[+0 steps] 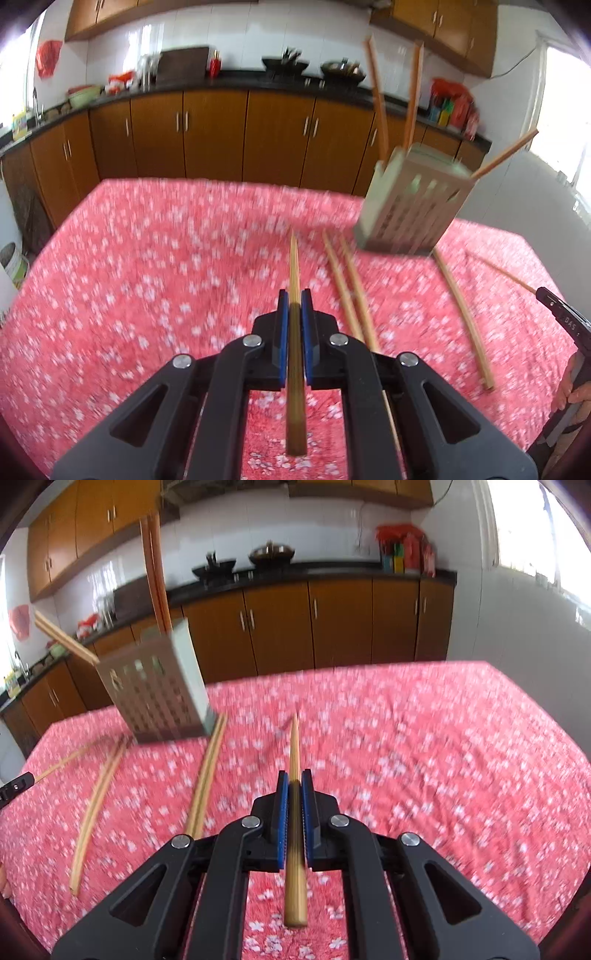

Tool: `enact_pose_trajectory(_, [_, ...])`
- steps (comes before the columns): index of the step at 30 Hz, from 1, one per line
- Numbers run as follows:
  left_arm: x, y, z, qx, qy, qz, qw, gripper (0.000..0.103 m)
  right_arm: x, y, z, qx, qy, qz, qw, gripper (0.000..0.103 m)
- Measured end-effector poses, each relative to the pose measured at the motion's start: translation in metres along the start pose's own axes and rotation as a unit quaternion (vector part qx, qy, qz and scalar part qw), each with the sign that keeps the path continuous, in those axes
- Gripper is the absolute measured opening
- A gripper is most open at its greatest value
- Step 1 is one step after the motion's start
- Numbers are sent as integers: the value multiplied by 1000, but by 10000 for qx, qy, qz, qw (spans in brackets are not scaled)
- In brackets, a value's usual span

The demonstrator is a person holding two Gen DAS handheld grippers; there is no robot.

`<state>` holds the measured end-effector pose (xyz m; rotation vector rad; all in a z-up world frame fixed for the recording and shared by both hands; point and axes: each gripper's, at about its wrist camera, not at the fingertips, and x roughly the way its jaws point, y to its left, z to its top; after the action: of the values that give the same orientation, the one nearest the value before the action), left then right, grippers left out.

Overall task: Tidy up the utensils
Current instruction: 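Raise the left tool's chopstick upright over the holder while the right tool does the same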

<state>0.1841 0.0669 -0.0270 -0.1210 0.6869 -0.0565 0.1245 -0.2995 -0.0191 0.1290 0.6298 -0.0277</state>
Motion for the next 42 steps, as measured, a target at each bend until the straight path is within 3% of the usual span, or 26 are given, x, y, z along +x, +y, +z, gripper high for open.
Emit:
enact_pose_trajectory(5, [-26, -7, 20, -10, -477, -79, 9988, 8, -17, -1, 18, 67, -446, 37, 9990, 8])
enact_pose_trajectory(12, [-44, -6, 38, 7, -784, -139, 9968, 8, -27, 3, 34, 19, -761, 82, 9971, 8])
enact_pose_trajectory(16, [-51, -8, 51, 24, -875, -254, 9958, 8, -41, 13, 49, -39, -1027, 269, 9943, 8])
enact_pose_trajectory(23, [-79, -25, 78, 265, -1098, -674, 9913, 8, -78, 36, 87, -44, -1539, 967, 9833, 8])
enact_pose_trajectory(31, [-111, -65, 111, 563, -1596, -1079, 9796, 8, -97, 66, 120, -90, -2152, 1375, 9668, 8])
enact_pose_trajectory(36, [-113, -89, 136, 718, -1898, -1063, 9734, 8, -91, 74, 139, -4, -2424, 1418, 9598, 8])
enact_pose_trajectory(42, [-87, -103, 160, 709, -1936, -898, 9744, 8, -73, 80, 152, -11, -2563, 1355, 9570, 8])
